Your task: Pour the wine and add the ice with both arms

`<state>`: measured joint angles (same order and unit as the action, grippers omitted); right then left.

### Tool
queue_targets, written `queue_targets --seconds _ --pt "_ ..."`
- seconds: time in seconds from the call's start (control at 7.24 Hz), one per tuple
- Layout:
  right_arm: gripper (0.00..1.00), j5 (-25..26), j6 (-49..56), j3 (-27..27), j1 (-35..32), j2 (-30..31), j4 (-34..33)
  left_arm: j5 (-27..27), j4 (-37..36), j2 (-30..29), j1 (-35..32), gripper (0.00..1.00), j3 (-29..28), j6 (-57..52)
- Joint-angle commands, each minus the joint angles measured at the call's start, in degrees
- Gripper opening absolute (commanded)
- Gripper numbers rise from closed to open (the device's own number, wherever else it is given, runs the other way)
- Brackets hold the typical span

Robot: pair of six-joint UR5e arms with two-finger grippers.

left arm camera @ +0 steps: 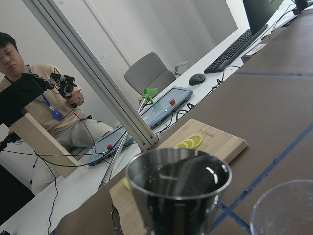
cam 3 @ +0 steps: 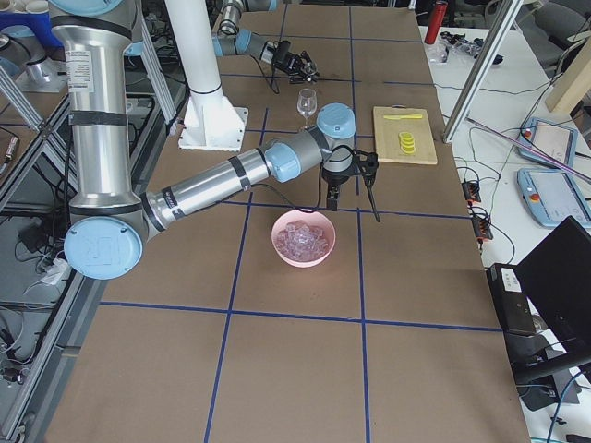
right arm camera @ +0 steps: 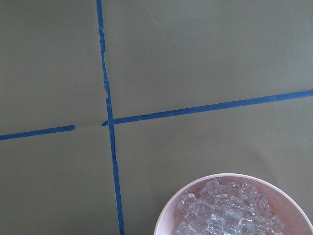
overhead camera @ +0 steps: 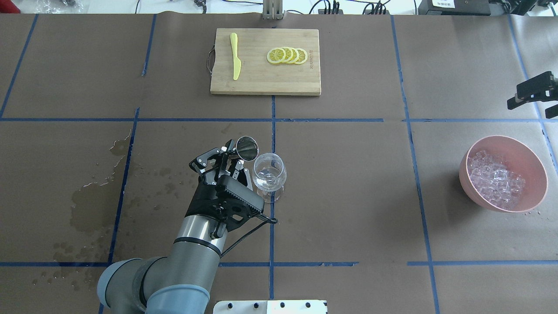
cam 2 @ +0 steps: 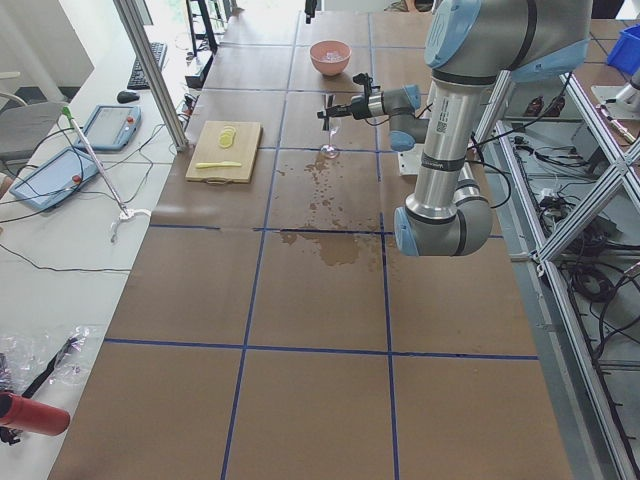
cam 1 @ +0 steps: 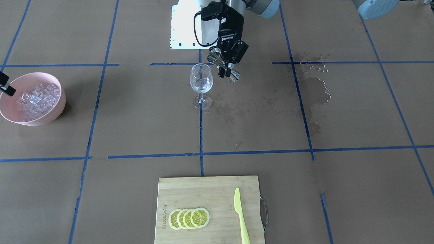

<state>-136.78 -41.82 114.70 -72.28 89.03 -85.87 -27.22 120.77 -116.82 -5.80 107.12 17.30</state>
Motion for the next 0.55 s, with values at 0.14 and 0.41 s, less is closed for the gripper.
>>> queue_targets --seconds 0.14,0.41 --pt "1.00 -0.1 0.0 0.1 0.2 0.0 0.0 3.4 0.0 -0.1 -0.1 0.00 -1.5 -9.8" --pt "1.00 -0.1 0.0 0.1 0.2 0.0 0.0 3.5 0.0 -0.1 -0.1 0.00 -1.6 -11.4"
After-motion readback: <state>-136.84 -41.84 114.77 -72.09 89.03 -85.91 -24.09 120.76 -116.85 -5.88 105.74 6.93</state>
